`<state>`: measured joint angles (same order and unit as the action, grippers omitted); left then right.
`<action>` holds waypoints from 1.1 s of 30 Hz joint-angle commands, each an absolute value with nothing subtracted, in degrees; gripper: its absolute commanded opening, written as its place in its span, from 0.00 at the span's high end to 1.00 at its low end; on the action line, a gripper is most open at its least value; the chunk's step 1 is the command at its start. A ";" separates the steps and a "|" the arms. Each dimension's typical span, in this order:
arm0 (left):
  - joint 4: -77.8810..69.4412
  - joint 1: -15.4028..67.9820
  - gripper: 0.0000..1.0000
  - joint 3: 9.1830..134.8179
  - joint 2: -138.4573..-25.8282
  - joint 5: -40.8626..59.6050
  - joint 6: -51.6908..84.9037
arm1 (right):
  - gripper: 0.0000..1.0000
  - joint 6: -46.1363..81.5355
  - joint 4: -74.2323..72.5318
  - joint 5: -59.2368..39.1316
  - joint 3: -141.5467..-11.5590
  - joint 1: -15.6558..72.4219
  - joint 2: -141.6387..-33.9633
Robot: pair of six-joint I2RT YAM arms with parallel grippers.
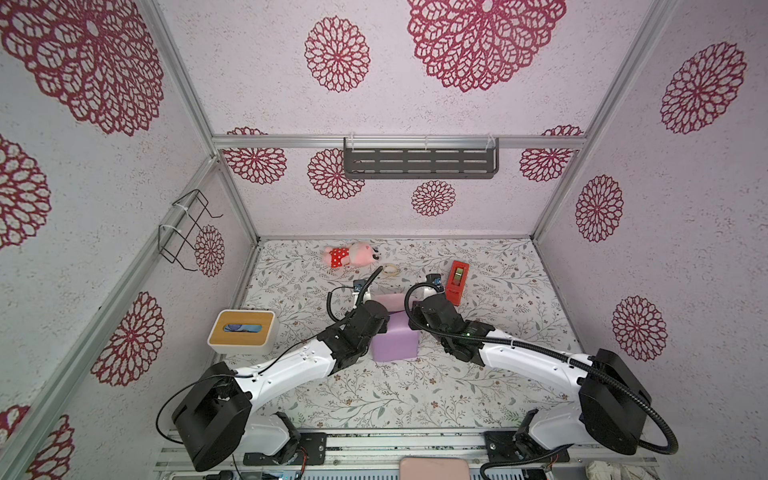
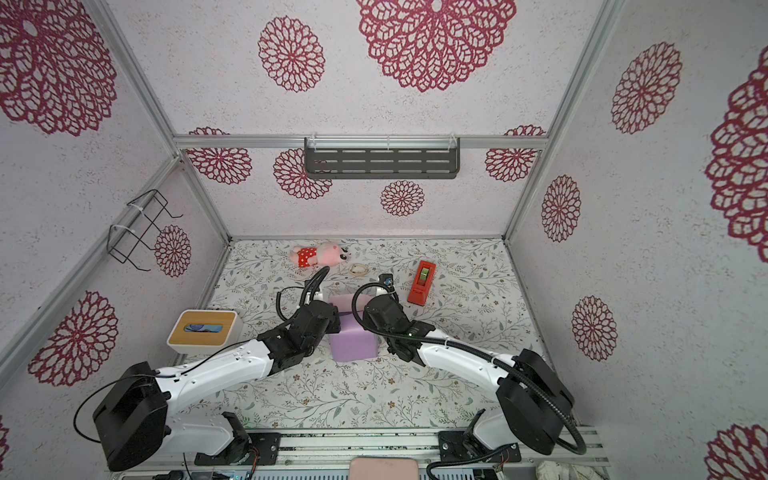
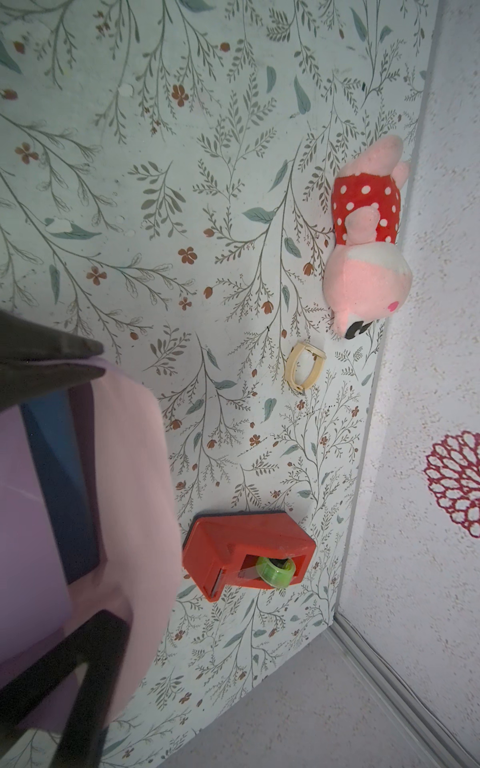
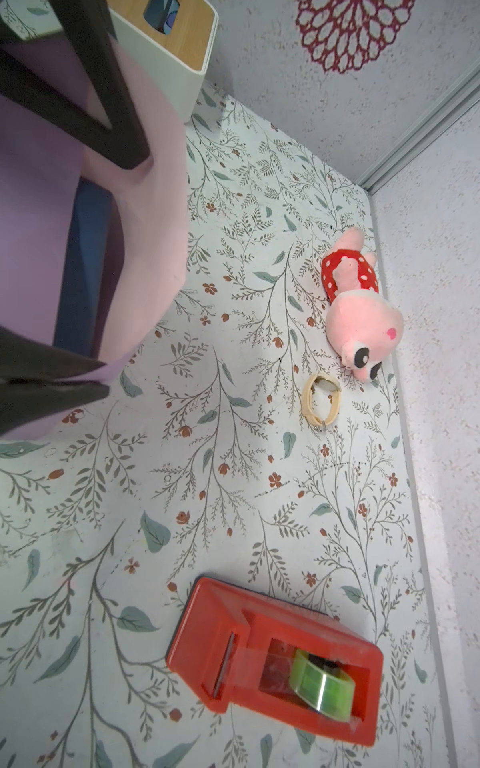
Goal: Wrap the gift box in paper
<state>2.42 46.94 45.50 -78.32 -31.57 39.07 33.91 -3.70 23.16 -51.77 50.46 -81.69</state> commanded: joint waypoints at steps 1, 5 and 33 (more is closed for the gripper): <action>2.19 46.81 1.00 45.79 -78.71 -31.51 39.08 | 1.00 33.45 -2.02 25.94 -53.18 50.79 -81.58; 2.24 46.85 1.00 45.70 -78.72 -31.79 39.02 | 0.98 32.59 -1.49 24.35 -54.05 50.80 -81.11; 2.99 46.82 0.84 45.86 -77.49 -31.49 39.19 | 0.49 31.74 -4.31 16.60 -45.68 47.98 -77.39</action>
<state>2.50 46.94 45.50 -78.35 -31.53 39.05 30.87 -2.72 14.31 -45.82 47.90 -77.58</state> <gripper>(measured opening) 0.134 0.523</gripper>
